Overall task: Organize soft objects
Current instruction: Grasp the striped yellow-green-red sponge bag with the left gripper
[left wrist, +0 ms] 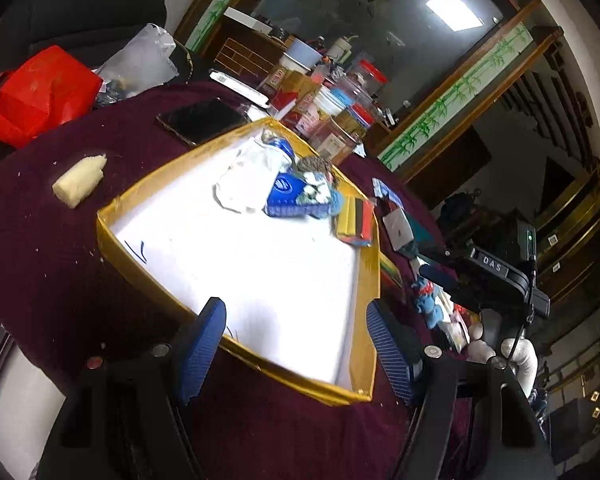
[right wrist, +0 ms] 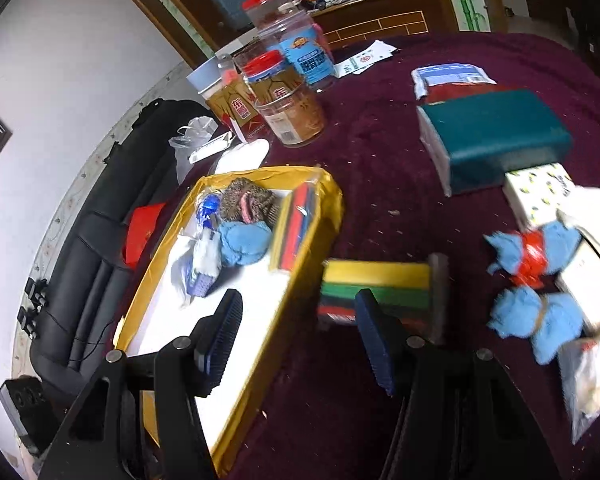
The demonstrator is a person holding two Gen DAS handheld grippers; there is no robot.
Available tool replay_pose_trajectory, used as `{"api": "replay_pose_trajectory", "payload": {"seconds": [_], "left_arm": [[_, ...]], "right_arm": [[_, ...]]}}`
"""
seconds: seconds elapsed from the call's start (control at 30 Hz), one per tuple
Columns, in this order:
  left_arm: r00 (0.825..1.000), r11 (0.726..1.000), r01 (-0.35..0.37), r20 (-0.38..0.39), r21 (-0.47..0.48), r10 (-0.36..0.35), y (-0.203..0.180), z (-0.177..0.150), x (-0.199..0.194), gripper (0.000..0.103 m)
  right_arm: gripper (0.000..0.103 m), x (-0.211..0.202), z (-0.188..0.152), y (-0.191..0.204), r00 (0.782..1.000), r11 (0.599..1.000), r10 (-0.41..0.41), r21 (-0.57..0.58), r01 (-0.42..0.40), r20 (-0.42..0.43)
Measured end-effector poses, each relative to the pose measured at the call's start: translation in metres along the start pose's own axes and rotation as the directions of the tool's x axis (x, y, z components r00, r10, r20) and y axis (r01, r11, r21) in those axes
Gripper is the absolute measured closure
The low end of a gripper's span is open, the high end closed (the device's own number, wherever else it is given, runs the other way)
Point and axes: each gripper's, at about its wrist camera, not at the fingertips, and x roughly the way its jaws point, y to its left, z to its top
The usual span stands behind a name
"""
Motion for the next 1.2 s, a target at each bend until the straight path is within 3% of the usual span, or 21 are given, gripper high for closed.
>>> {"api": "replay_pose_trajectory", "payload": {"seconds": [0.1, 0.27, 0.47, 0.67, 0.8, 0.9, 0.97, 1.03, 1.13, 1.2], "left_arm": [[1.000, 0.999, -0.001, -0.014, 0.033, 0.001, -0.007, -0.005, 0.000, 0.025], [0.997, 0.996, 0.035, -0.069, 0.078, -0.029, -0.027, -0.016, 0.016, 0.025], [0.987, 0.981, 0.098, -0.144, 0.170, -0.074, -0.065, -0.036, 0.032, 0.025], [0.978, 0.957, 0.108, -0.202, 0.268, -0.054, -0.098, -0.057, 0.046, 0.025], [0.973, 0.949, 0.121, -0.223, 0.291, -0.056, -0.112, -0.064, 0.048, 0.025], [0.973, 0.940, 0.127, -0.225, 0.316, -0.056, -0.121, -0.068, 0.049, 0.025], [0.971, 0.934, 0.135, -0.230, 0.332, -0.059, -0.128, -0.070, 0.054, 0.025], [0.969, 0.926, 0.138, -0.243, 0.351, -0.053, -0.137, -0.072, 0.058, 0.025], [0.965, 0.907, 0.145, -0.259, 0.395, -0.042, -0.155, -0.069, 0.067, 0.025], [0.967, 0.876, 0.134, -0.252, 0.464, -0.014, -0.173, -0.061, 0.077, 0.025]], "right_arm": [[0.046, -0.014, -0.011, -0.013, 1.000, 1.000, -0.006, -0.004, 0.006, 0.019], [0.045, -0.054, -0.035, -0.054, 0.988, 0.992, -0.123, -0.021, 0.125, 0.097], [0.044, -0.098, -0.055, -0.131, 0.966, 0.972, -0.220, 0.114, 0.205, 0.137], [0.044, -0.118, -0.068, -0.175, 0.945, 0.949, -0.287, 0.186, 0.257, 0.158], [0.044, -0.115, -0.078, -0.175, 0.948, 0.956, -0.269, 0.169, 0.241, 0.170], [0.042, -0.117, -0.084, -0.159, 0.928, 0.953, -0.298, 0.123, 0.276, 0.224], [0.032, -0.121, -0.088, -0.147, 0.917, 0.954, -0.298, 0.084, 0.286, 0.266], [0.031, -0.120, -0.088, -0.137, 0.915, 0.959, -0.280, 0.051, 0.277, 0.290], [0.031, -0.111, -0.084, -0.130, 0.924, 0.966, -0.252, 0.023, 0.256, 0.287], [0.031, -0.105, -0.081, -0.134, 0.921, 0.966, -0.253, 0.032, 0.255, 0.298]]}}
